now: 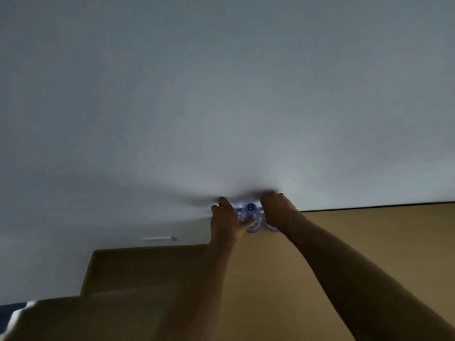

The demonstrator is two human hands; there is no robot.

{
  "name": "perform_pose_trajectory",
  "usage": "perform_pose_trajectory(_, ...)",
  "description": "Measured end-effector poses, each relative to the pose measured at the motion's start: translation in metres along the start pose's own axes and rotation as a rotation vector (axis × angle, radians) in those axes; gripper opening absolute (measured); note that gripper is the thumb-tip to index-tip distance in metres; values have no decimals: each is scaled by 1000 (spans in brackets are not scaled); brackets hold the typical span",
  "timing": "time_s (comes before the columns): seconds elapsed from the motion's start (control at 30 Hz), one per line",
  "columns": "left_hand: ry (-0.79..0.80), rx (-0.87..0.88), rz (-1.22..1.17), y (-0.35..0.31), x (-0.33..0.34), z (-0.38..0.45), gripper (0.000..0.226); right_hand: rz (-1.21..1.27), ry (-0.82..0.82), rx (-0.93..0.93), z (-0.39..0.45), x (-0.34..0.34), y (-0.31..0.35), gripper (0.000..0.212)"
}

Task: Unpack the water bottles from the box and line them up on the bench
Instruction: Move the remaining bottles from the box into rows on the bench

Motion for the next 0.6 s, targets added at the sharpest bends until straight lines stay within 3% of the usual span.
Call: perform_pose_trajectory(0.6, -8, -7, 37, 0, 3, 2, 111, -191, -57, -74, -3, 16, -8, 30)
Point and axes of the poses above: each hand's wrist, its own z-axis towards the middle knuckle, its own x-axis out of the palm, y = z × x, the point moved 6 cm from there along z, towards the middle knuckle, and after that the axes turned 7 degrees about x, right-handed, at the moved point
